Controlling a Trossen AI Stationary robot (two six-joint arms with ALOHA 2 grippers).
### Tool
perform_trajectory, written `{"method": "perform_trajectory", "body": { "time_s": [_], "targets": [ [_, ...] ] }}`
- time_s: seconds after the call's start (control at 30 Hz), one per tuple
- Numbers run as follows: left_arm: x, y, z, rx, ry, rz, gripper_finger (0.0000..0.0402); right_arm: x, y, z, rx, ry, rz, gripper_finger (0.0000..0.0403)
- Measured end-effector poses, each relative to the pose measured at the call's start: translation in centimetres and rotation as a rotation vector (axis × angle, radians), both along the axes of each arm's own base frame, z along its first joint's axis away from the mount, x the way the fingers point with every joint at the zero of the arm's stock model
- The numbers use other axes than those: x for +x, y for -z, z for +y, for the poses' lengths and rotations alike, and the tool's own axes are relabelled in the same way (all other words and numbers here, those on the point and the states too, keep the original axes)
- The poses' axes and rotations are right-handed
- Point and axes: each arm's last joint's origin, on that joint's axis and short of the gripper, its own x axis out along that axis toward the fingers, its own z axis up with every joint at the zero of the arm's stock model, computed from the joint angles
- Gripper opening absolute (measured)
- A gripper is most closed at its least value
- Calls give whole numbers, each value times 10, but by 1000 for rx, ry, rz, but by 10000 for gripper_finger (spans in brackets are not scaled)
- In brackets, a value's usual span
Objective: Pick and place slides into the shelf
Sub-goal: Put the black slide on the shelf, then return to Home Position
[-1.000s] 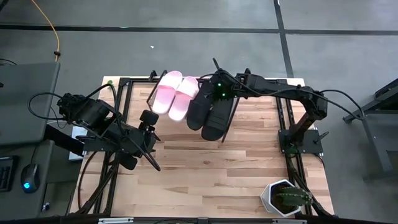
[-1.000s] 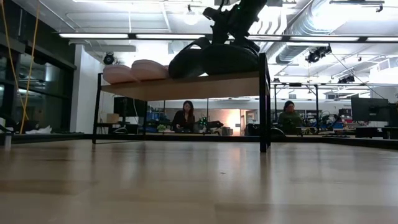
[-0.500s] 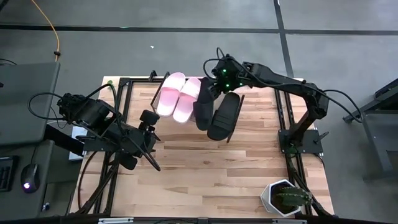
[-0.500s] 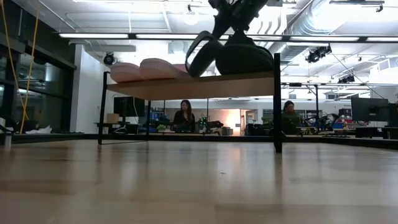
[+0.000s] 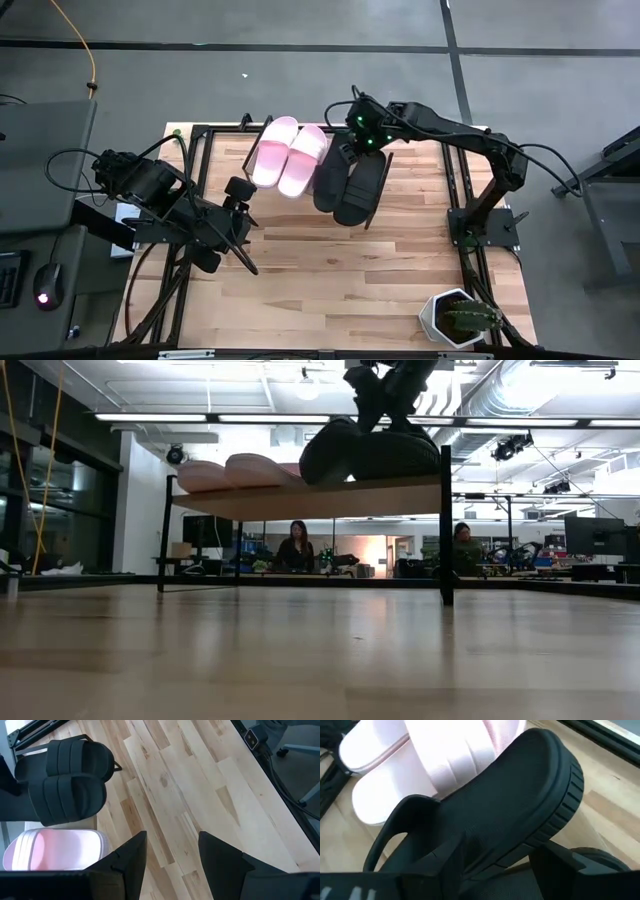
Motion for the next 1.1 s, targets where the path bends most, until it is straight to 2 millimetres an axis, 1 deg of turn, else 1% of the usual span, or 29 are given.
{"method": "perform_trajectory", "body": {
  "time_s": [0.13, 0.27, 0.47, 0.53, 0.57, 0.67, 0.73, 0.8, 0.87, 0.93, 1.0, 1.1],
  "targets": [
    [0, 0, 0, -1, 0, 0, 166, -1, 0, -1, 42, -15, -11, 197],
    [0, 0, 0, -6, -9, 0, 166, -7, 3, -4, 106, 72, 30, 197],
    [0, 0, 0, -6, -9, 0, 166, -15, 7, -3, 37, 78, 163, 197],
    [0, 0, 0, -6, -9, 0, 166, -17, 8, -3, 33, 51, 188, 197],
    [0, 0, 0, -6, -9, 0, 166, -17, 8, -3, 35, 25, 178, 197],
    [0, 0, 0, -6, -9, 0, 166, -9, 3, -4, 26, -37, 69, 197],
    [0, 0, 0, -7, -10, 0, 166, -5, -4, -5, 26, -45, -29, 197],
    [0, 0, 0, -8, -13, 0, 166, -5, -14, -4, 47, -15, -62, 197],
    [0, 0, 0, -8, -12, 0, 166, -10, -19, -3, 77, 22, -19, 197],
    [0, 0, 0, -8, -13, 0, 166, -16, -18, -1, 99, 66, 69, 197],
    [0, 0, 0, -8, -13, 0, 166, -23, -18, 0, 84, 101, 153, 197],
    [0, 0, 0, -8, -13, 0, 166, -27, -17, 1, 57, 105, 206, 197]
  ]
}}
